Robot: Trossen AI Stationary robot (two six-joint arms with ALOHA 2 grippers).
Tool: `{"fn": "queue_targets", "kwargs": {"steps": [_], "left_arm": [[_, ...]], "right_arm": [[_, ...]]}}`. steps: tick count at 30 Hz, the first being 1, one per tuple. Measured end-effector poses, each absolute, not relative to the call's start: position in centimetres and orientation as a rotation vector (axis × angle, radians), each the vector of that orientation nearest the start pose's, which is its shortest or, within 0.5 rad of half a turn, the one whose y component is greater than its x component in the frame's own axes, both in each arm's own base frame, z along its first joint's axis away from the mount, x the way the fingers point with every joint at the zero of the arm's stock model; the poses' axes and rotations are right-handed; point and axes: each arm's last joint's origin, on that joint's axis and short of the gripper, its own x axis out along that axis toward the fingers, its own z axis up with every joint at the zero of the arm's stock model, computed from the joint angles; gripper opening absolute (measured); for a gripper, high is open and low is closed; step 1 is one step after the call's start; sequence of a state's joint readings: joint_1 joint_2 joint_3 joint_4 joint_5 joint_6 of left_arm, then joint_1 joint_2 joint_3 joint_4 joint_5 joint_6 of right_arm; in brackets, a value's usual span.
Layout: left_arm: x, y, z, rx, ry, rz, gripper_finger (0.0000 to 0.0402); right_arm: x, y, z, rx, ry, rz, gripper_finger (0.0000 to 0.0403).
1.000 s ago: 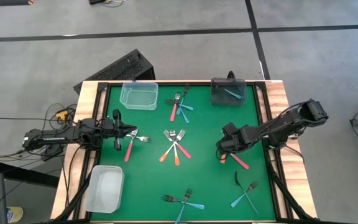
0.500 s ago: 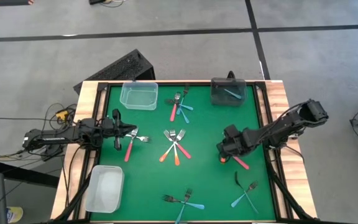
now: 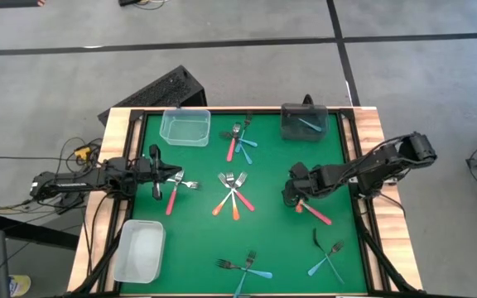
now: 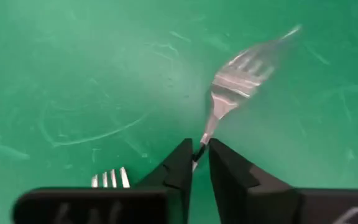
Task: Sort silverware by color (type)
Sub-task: Put the orange fork into the transparent bin
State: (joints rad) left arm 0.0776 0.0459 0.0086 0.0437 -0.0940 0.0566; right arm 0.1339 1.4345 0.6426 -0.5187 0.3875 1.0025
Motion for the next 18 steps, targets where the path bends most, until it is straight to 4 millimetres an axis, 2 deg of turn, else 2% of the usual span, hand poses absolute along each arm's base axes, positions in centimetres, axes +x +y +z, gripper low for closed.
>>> {"fn": "queue_targets", "kwargs": {"steps": [6, 13, 18], "left_arm": [[9.9, 1.1, 16.7, 0.056, 0.000, 0.180, 0.0000], [9.9, 1.1, 16.7, 0.056, 0.000, 0.180, 0.0000], [9.9, 1.1, 16.7, 0.057, -0.001, 0.180, 0.0000]], "right_arm": [[23.8, 1.4, 14.9, 0.430, 0.960, -0.675, 0.0011], [25.5, 1.5, 16.9, 0.347, 0.902, -0.578, 0.0029], [26.8, 1.7, 18.7, 0.259, 0.865, -0.507, 0.0008]]}}
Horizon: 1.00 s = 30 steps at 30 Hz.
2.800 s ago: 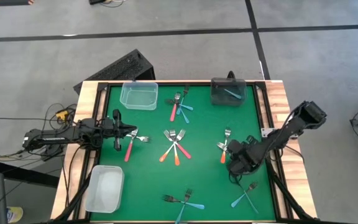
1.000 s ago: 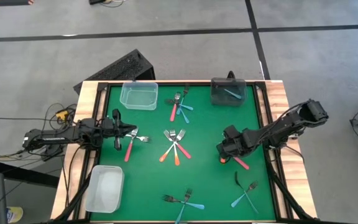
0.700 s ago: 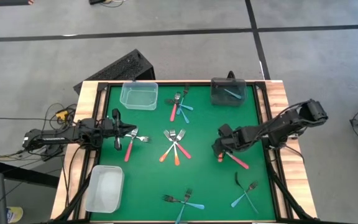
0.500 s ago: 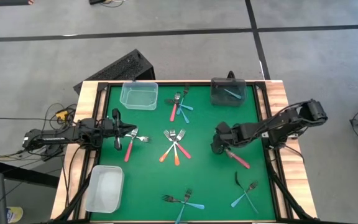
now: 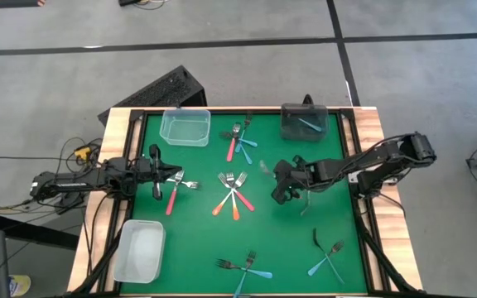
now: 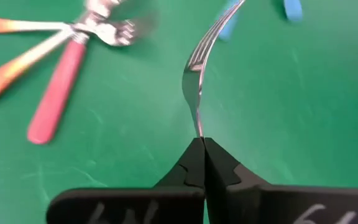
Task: Sort silverware by color (type)
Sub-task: Put the orange fork into the transparent bin
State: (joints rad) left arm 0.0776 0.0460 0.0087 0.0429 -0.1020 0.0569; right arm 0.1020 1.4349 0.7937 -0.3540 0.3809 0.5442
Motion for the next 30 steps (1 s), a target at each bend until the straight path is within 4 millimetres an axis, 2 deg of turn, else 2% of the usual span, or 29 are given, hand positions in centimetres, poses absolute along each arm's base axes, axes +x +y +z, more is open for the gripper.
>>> {"fn": "queue_targets", "kwargs": {"steps": [5, 11, 17, 21, 26, 30], "left_arm": [[9.9, 1.1, 17.0, 0.074, -0.028, 0.180, 0.0000], [9.9, 1.0, 17.6, 0.064, -0.090, 0.148, 0.0000], [9.9, 0.8, 17.6, 0.020, -0.099, 0.083, 0.0000], [10.0, 0.8, 17.9, -0.062, -0.132, 0.069, 0.0000], [10.6, 0.6, 18.0, -0.122, -0.127, 0.053, 0.0000], [11.5, 0.0, 18.0, -0.146, -0.121, -0.006, 0.0008]], "right_arm": [[28.6, 1.6, 21.2, 0.137, 0.751, -0.411, 0.0013], [31.0, 0.5, 23.9, 0.102, 0.575, -0.295, 0.0010], [33.4, 0.3, 24.1, 0.046, 0.574, -0.252, 0.0010], [35.3, 1.5, 23.7, -0.045, 0.571, -0.223, 0.0009], [37.1, 3.2, 24.0, -0.144, 0.543, -0.280, 0.0009], [37.2, 4.1, 24.4, -0.183, 0.540, -0.277, 0.0009]]}}
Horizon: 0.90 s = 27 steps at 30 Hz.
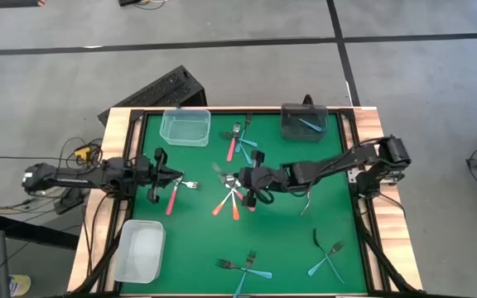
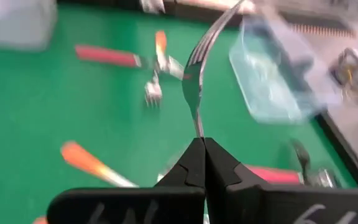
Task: Sort silverware by color (type)
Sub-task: Put the orange fork into the transparent bin
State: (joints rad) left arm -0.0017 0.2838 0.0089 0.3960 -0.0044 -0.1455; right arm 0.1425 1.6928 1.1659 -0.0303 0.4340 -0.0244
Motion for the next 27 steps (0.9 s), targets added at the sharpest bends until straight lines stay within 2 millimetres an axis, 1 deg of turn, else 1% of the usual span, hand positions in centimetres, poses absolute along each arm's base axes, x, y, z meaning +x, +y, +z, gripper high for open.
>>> {"fn": "queue_targets", "kwargs": {"steps": [3, 7, 12, 15, 20, 23, 27], "left_arm": [[12.3, -0.4, 17.9, -0.168, -0.112, -0.005, 0.0033], [13.6, -0.8, 17.7, -0.179, -0.075, 0.032, 0.0088], [16.0, -1.2, 18.7, -0.147, -0.047, 0.042, 0.0157], [17.6, -1.3, 19.2, -0.126, -0.019, 0.046, 0.0183], [19.6, -1.7, 20.3, -0.088, -0.012, -0.010, 0.0191], [20.5, -2.0, 21.2, -0.082, -0.025, -0.072, 0.0189], [21.4, -2.1, 21.6, -0.071, -0.015, -0.099, 0.0181]], "right_arm": [[36.9, 4.6, 24.8, -0.192, 0.537, -0.262, 0.0009], [36.9, 4.8, 25.3, -0.176, 0.509, -0.213, 0.0009], [37.0, 5.0, 25.2, -0.152, 0.507, -0.125, 0.0009], [36.9, 5.5, 25.2, -0.152, 0.508, -0.106, 0.0009], [36.8, 6.3, 25.2, -0.159, 0.510, -0.083, 0.0009], [36.7, 6.8, 25.2, -0.163, 0.512, -0.071, 0.0009], [36.6, 7.2, 25.2, -0.166, 0.510, -0.059, 0.0009]]}}
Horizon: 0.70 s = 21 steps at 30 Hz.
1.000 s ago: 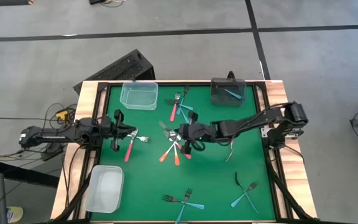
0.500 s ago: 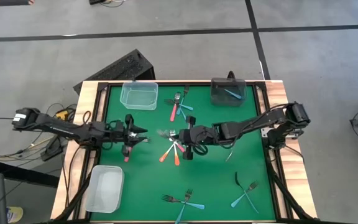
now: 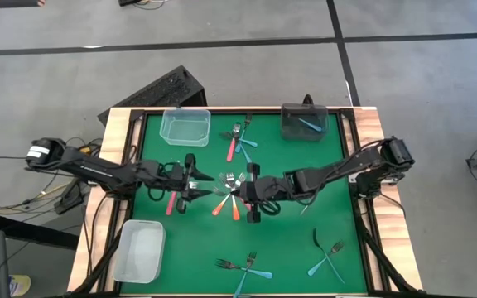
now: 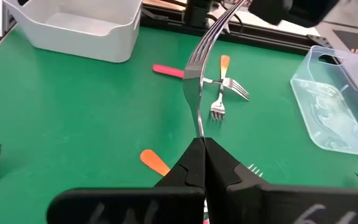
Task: Sort silverware by color (type)
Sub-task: Put the orange fork into the transparent bin
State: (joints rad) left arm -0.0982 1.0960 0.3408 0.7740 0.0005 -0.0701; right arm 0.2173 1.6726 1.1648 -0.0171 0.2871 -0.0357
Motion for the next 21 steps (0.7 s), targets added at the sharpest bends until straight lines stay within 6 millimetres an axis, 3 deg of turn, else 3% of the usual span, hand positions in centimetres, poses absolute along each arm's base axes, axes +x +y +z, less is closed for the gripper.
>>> {"fn": "queue_targets", "kwargs": {"steps": [5, 13, 21], "left_arm": [[22.0, -2.1, 21.2, -0.080, 0.020, -0.159, 0.0144], [22.2, -1.4, 20.8, -0.138, 0.051, -0.192, 0.0016], [22.2, -0.4, 20.5, -0.147, 0.078, -0.114, 0.0001]], "right_arm": [[36.6, 7.4, 25.2, -0.166, 0.505, -0.056, 0.0009], [36.6, 7.3, 25.2, -0.171, 0.504, -0.064, 0.0009], [36.3, 7.6, 25.1, -0.195, 0.524, -0.147, 0.0062]]}}
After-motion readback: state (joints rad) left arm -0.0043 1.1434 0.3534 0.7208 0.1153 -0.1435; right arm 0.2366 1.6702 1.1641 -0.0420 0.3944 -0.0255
